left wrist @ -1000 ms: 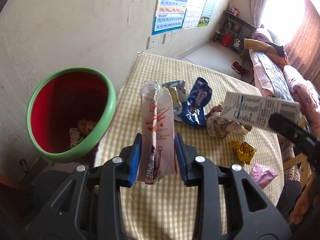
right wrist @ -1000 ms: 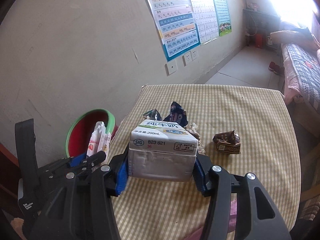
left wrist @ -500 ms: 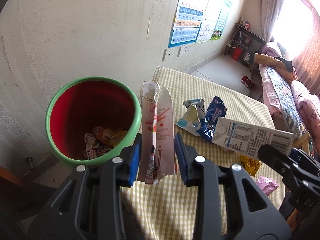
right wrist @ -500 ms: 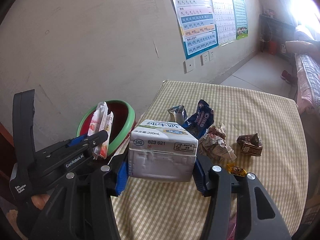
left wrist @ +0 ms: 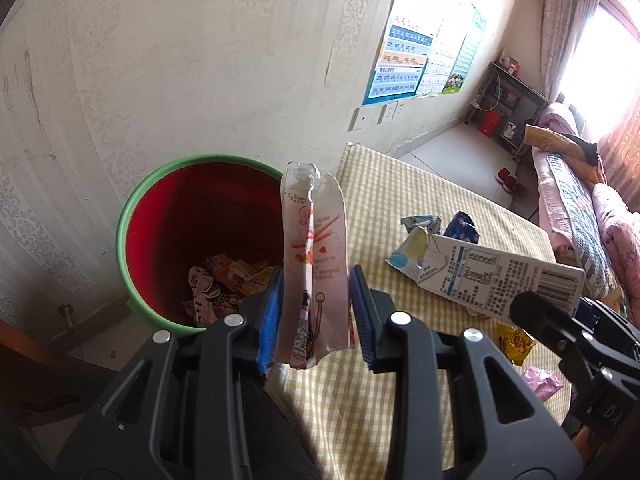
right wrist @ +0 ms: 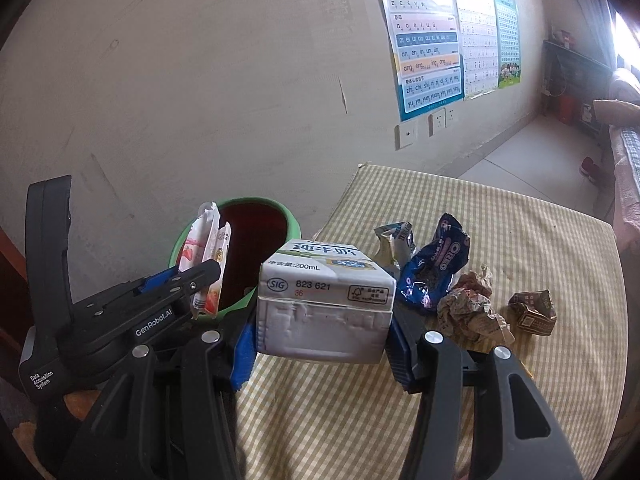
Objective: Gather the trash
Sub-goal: 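Carry the paper carton and milk carton over the red bin with both tools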
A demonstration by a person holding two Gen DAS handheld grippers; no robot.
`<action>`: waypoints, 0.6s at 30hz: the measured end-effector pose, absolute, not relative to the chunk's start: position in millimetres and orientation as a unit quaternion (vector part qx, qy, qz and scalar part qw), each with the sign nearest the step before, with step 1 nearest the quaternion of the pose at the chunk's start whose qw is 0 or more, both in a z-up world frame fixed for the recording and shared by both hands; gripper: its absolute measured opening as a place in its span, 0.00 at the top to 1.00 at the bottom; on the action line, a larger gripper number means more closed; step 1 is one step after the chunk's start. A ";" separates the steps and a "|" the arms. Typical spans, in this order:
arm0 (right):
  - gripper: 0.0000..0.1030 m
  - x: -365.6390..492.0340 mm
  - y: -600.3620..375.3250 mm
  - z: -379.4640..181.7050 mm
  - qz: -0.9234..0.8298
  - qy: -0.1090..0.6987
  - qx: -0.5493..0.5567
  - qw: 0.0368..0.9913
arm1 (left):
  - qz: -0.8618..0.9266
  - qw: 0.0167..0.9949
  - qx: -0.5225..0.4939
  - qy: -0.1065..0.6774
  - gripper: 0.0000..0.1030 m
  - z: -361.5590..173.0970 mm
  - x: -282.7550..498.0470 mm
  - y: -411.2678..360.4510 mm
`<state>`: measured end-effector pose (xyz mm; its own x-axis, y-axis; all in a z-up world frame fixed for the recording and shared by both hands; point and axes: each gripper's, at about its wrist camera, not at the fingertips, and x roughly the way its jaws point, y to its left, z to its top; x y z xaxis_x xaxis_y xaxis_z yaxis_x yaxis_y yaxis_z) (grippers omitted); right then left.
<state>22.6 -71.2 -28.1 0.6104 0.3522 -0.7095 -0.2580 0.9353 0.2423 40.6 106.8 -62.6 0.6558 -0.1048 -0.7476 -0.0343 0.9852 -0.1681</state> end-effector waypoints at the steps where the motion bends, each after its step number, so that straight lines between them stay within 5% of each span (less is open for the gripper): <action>1: 0.49 24.6 -68.4 -28.1 0.172 0.408 0.057 0.895 | -0.017 0.906 -0.086 0.415 0.69 -63.1 40.8 110.1; 18: 0.49 56.8 -26.0 -33.9 0.195 0.416 0.036 0.888 | 0.020 0.903 -0.117 0.413 0.69 -69.7 56.0 152.3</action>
<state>56.8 -26.0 -33.9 0.5784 0.3758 -0.7241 -0.3162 0.9215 0.2257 56.0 152.3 -69.7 0.6585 -0.0606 -0.7501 -0.1324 0.9719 -0.1947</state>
